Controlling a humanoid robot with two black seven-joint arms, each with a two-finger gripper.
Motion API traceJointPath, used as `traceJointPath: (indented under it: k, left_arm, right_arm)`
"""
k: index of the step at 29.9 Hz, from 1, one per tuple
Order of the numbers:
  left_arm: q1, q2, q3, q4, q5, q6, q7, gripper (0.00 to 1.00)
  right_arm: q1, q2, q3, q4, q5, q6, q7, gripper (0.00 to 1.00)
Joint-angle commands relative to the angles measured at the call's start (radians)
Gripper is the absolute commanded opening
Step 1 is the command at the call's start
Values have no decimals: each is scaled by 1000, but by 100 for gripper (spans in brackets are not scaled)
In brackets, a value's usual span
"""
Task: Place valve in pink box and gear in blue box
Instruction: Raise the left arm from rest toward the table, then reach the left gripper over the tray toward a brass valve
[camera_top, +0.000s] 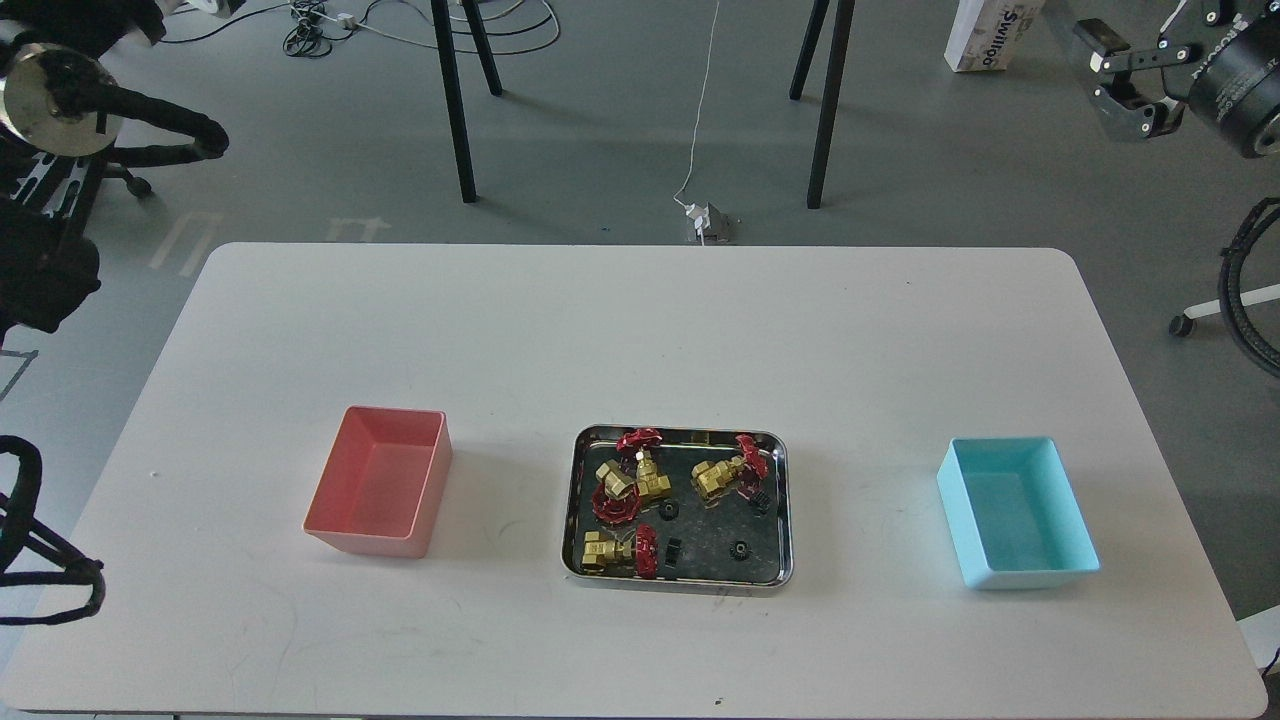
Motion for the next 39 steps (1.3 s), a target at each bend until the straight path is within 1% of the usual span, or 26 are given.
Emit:
traceJointPath:
  k: [1,3,4,5,6,9,11,14,15,16,17,19,21,23,25,27,31,32,34,36,37,39]
  left_arm:
    - [3,1,1,-8,5,-21,-23,100]
    - [3,1,-8,0,3,-12,-92,100]
    - [3,-2,-16,2,-4,-12,-141,100]
    - [3,-2,-20,5,-11,-12,-174,100]
    - [6,-4,-23,17,-26,-18,-217,100]
    - [17,-2,-16,110,-112,-32,-329,100]
    - [15,-4,-8,152,-118,-46,-384,100]
    - [18,-7,6,167,-40,-40,-488,100]
    - [20,-10,47,154,27,-38,-514,100]
    - [17,-11,100,138,91,-37,-530,100]
    - [17,4,165,109,154,-41,-539,100]
    - [17,30,251,51,268,-41,-547,100]
    - [14,71,298,-10,426,-34,-557,100]
    - [12,85,312,-76,625,-20,-558,100]
    - [15,90,314,-142,846,12,-558,100]
    - [22,91,322,-190,1018,23,-554,100]
    - [29,99,410,-300,1261,39,-550,100]
    - [29,88,440,-317,1313,66,-542,100]
    - [34,78,510,-334,1444,161,-513,100]
    - [28,58,597,-336,1550,230,-505,100]
    - [22,41,634,-336,1592,241,-505,100]
    - [19,19,677,-336,1623,233,-501,100]
  right_arm:
    - [0,1,-3,-5,-1,-2,-4,99]
    - [-1,1,-5,-5,-1,-2,-4,99]
    - [-1,1,-3,-5,-1,-2,-4,99]
    - [0,1,-2,-5,-1,-2,-4,99]
    - [0,1,-2,-5,-1,0,-4,99]
    - [0,3,0,-3,-1,3,-4,99]
    - [3,7,6,1,-1,5,0,99]
    - [5,1,53,6,-1,6,5,98]
    - [5,0,70,5,-4,6,5,98]
    - [5,-2,81,1,-15,6,3,98]
    - [8,0,87,0,-20,6,-3,98]
    - [12,0,93,0,-21,12,-12,98]
    - [18,-2,95,3,-21,12,-27,98]
    - [29,-2,95,5,-23,12,-35,98]
    - [43,-2,93,1,-21,12,-36,98]
    - [54,-2,93,1,-21,12,-43,99]
    - [77,-3,92,1,-23,12,-72,99]
    - [87,-3,92,1,-23,12,-75,99]
    - [106,-5,89,0,-23,14,-79,99]
    - [112,-5,89,0,-23,12,-82,99]
    - [117,-5,89,0,-23,12,-83,99]
    - [124,-6,89,1,-23,12,-83,99]
